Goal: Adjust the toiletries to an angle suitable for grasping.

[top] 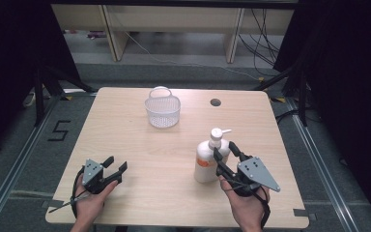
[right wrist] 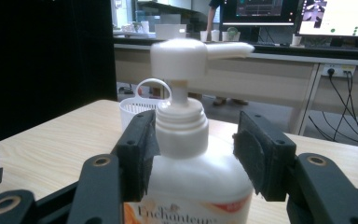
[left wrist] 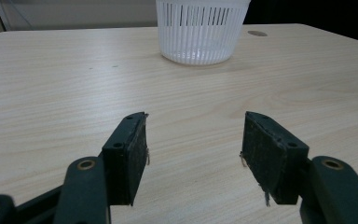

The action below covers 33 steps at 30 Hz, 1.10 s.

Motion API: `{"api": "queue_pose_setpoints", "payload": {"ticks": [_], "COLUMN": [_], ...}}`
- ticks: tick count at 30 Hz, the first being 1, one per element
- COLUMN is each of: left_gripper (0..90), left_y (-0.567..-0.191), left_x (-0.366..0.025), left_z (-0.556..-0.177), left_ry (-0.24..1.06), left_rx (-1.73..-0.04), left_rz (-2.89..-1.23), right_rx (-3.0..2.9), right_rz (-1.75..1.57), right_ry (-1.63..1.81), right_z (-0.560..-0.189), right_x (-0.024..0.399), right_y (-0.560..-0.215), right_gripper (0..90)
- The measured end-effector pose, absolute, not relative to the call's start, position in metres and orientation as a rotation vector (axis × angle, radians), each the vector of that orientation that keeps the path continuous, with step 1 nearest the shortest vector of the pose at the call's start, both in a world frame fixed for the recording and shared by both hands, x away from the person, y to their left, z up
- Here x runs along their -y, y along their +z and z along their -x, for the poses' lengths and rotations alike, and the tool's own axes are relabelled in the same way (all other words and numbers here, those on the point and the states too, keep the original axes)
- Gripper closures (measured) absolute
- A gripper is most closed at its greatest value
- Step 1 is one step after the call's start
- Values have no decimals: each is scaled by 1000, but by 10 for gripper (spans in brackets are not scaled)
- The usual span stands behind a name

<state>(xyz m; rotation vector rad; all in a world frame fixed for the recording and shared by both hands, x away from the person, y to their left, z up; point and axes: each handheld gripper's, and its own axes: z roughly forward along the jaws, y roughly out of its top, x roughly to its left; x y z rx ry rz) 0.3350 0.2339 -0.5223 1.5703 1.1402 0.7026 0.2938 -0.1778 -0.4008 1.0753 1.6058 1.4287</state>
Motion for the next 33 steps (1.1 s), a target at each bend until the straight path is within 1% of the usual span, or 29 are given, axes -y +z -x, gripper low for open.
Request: {"api": "queue_pose_setpoints", "payload": {"ticks": [13, 15, 19, 28, 33], "left_gripper": [398, 398, 398, 398, 398], "left_y": [-522, -522, -522, -522, -522], "left_x": [-234, -234, -234, -234, -234], "left_z": [-335, -335, -335, -335, -335], "left_ry": [700, 701, 700, 697, 697], "left_rx": [-1140, -1139, -1139, -1140, -1138], "left_rz": [-1568, -1571, -1569, -1565, -1566], "right_rx": [-1592, -1604, -1595, -1599, -1599], "right_rz": [-1023, -1076, -1071, -1086, -1075], "right_ry": [1448, 1451, 1450, 1444, 1443], "right_z": [-310, -308, -311, -315, -316], "right_x": [167, 165, 162, 159, 159], "right_y": [-387, -386, -385, -382, -381], "right_gripper": [488, 488, 491, 541, 595]}}
